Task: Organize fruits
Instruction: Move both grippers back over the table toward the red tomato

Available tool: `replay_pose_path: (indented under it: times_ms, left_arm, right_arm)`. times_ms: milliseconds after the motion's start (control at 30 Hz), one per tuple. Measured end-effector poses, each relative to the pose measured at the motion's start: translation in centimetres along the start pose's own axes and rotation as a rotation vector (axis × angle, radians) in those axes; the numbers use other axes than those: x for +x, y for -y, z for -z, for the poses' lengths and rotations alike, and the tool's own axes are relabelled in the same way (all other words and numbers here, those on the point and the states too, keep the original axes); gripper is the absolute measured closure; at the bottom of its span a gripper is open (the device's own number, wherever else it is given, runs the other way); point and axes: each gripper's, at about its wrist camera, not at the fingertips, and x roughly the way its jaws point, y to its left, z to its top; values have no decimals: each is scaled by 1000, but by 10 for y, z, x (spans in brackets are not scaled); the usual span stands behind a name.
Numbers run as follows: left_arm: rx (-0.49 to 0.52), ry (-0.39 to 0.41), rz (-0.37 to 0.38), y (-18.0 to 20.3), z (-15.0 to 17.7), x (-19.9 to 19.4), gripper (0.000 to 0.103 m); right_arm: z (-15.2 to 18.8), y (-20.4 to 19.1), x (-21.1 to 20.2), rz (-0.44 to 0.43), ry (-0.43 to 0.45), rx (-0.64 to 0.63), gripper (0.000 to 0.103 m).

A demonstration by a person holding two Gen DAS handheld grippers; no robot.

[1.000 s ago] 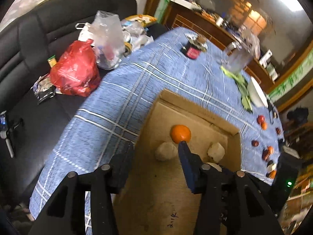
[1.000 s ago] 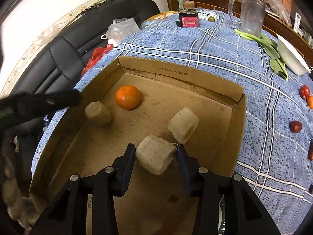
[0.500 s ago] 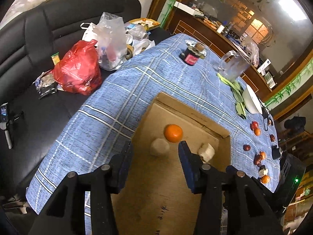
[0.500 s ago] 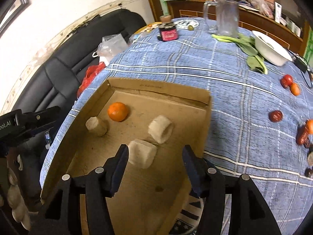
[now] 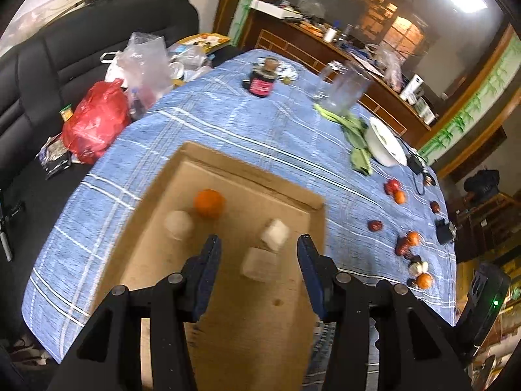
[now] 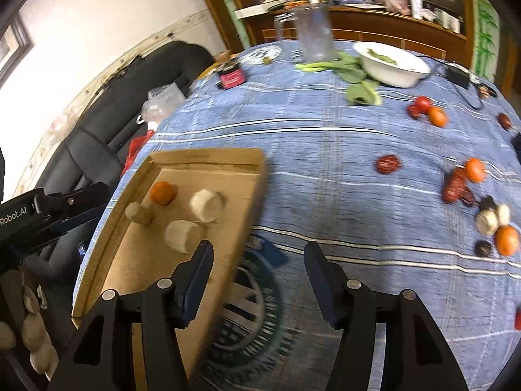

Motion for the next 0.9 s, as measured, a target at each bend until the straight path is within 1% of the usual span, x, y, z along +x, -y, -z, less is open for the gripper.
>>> replay_pose_path:
  times_ms: [267, 367, 500, 533, 600, 700, 800, 900]
  left_arm:
    - [59, -22, 38, 60, 22, 4, 55]
    - [84, -34, 65, 86, 28, 9, 55]
    - [112, -55, 108, 118, 37, 20, 54]
    - [119, -63, 116, 126, 40, 25, 51]
    - [133, -86, 131, 143, 47, 35, 49]
    - [168, -140, 150, 170, 61, 53, 49]
    - [224, -181, 159, 196, 76, 67, 49]
    - [267, -212, 166, 215, 90, 77, 49]
  right_arm:
    - [19, 62, -37, 40, 19, 89, 40]
    - [25, 85, -54, 68, 37, 115, 40]
    - [35, 128, -82, 131, 69, 178, 38]
    - [39, 143, -91, 154, 80, 204, 38]
    - [47, 170, -107, 193, 99, 257, 38]
    - [66, 219, -131, 257, 118, 358, 37]
    - [91, 264, -148, 302, 116, 465, 37]
    - [109, 290, -157, 320, 108, 531, 37]
